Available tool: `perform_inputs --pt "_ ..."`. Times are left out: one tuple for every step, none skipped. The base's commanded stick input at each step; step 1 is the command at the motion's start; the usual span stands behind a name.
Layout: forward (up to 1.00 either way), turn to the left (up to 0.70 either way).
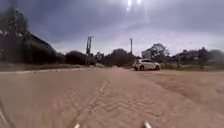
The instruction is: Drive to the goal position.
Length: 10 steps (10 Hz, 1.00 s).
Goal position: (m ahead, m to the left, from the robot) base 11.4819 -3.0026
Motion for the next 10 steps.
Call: perform_inputs --pt "0.70 0.00" --pt "0.70 0.00" --pt "0.70 0.00" --pt "0.70 0.00" --pt "0.70 -0.10" --pt "0.70 -0.26" --pt "0.70 0.00" --pt "0.70 0.00" --pt "0.70 0.00" --pt "0.70 0.00"
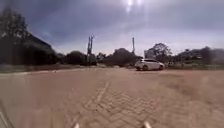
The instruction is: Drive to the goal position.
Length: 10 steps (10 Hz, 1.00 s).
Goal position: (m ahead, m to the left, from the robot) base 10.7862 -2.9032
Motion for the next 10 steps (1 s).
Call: perform_inputs --pt "0.70 0.00" --pt "0.70 0.00" --pt "0.70 0.00" --pt "0.70 0.00" --pt "0.70 0.00" --pt "0.70 0.00" --pt "0.70 0.00" --pt "0.70 0.00" --pt "0.70 0.00" --pt "0.70 0.00"
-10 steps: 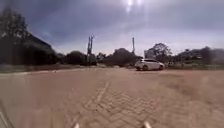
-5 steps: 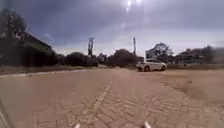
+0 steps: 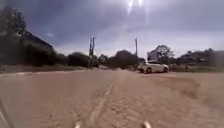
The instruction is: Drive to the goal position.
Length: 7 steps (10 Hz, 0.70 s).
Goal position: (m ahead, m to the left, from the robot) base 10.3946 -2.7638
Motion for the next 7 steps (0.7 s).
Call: perform_inputs --pt "0.70 0.00" --pt "0.70 0.00" --pt "0.70 0.00" --pt "0.70 0.00" --pt "0.70 0.00" --pt "0.70 0.00" --pt "0.70 0.00"
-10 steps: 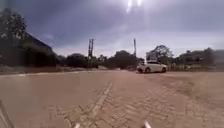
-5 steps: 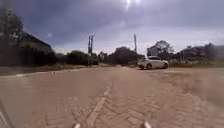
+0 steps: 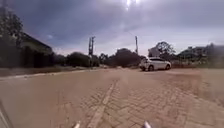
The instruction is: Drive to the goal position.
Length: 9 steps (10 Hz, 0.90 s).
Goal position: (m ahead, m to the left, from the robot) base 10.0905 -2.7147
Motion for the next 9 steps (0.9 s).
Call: perform_inputs --pt "0.70 0.00" --pt "0.70 0.00" --pt "0.70 0.00" --pt "0.70 -0.08" --pt "0.70 -0.24" --pt "0.70 -0.30" --pt "0.70 -0.13" --pt "0.70 0.00" --pt "0.70 0.00"
